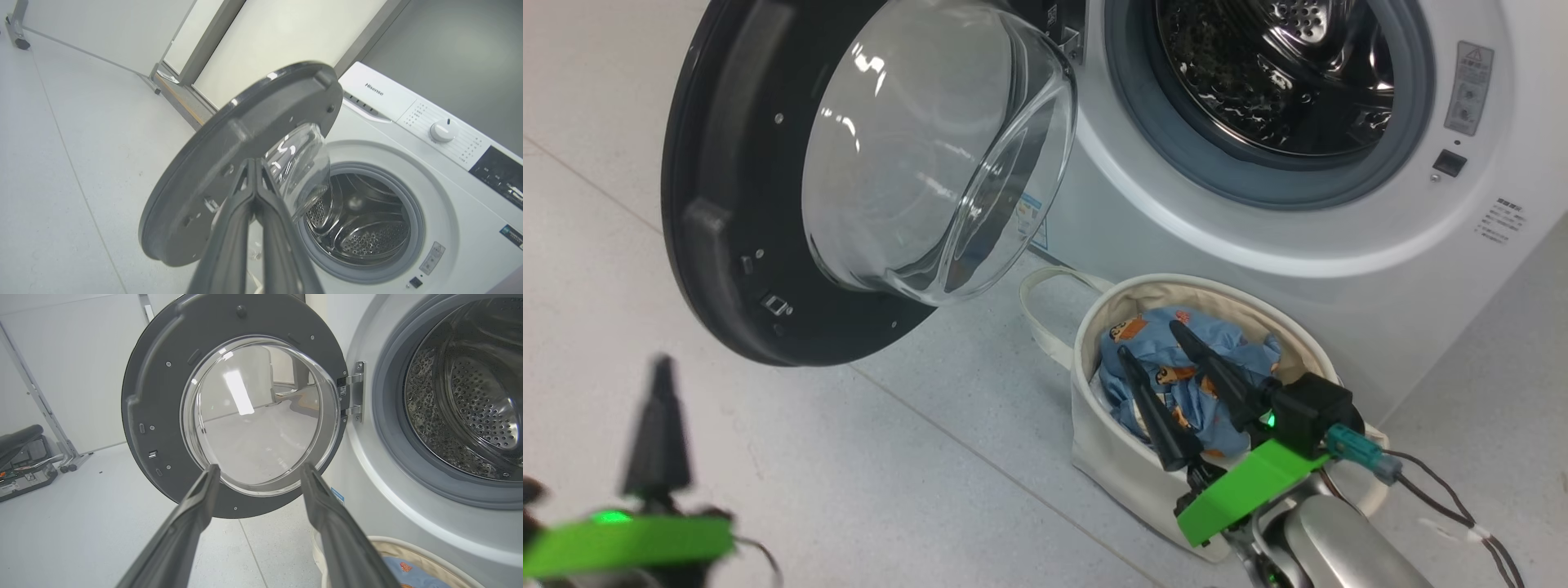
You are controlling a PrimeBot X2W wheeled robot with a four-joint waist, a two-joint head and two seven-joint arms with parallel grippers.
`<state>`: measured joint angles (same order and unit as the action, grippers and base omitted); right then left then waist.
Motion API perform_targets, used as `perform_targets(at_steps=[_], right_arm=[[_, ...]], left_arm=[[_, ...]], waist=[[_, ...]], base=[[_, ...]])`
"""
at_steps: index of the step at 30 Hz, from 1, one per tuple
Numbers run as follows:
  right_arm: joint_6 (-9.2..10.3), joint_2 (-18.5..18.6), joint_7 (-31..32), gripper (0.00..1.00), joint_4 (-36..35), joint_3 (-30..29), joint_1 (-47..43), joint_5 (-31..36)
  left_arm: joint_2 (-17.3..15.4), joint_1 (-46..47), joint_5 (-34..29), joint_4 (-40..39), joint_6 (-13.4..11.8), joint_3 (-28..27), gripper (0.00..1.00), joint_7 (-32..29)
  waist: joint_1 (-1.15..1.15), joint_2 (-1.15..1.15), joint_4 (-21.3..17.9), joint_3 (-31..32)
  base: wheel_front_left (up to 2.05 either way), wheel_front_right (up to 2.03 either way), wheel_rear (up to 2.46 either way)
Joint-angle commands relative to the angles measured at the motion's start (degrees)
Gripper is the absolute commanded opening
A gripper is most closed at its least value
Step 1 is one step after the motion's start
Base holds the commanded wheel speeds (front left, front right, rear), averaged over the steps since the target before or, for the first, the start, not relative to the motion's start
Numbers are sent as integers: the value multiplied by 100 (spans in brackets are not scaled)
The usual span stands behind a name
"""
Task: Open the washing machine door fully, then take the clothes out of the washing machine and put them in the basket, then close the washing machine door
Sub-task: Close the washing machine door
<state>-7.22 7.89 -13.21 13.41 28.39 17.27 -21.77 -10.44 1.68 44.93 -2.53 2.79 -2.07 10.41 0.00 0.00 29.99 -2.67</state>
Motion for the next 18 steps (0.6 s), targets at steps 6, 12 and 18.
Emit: perform_targets(at_steps=[6,12,18], right_arm=[[-26,-37,-95,100,-169,-69,47,55],[-26,-45,-89,100,-194,-101,18,90],[-26,-43,-67,100,-250,-226,-92,144]], left_arm=[[-500,1404,1472,-414,-707,-1306,0,-1125],[-783,2851,3040,1187,-1286,-1847,0,-2335],[-1016,3747,3251,2698,-1231,-1527,0,-2979]], waist=[[0,0,-21,-1],[0,0,-76,20],[0,0,-154,79]], base=[[0,0,0],[0,0,0],[0,0,0]])
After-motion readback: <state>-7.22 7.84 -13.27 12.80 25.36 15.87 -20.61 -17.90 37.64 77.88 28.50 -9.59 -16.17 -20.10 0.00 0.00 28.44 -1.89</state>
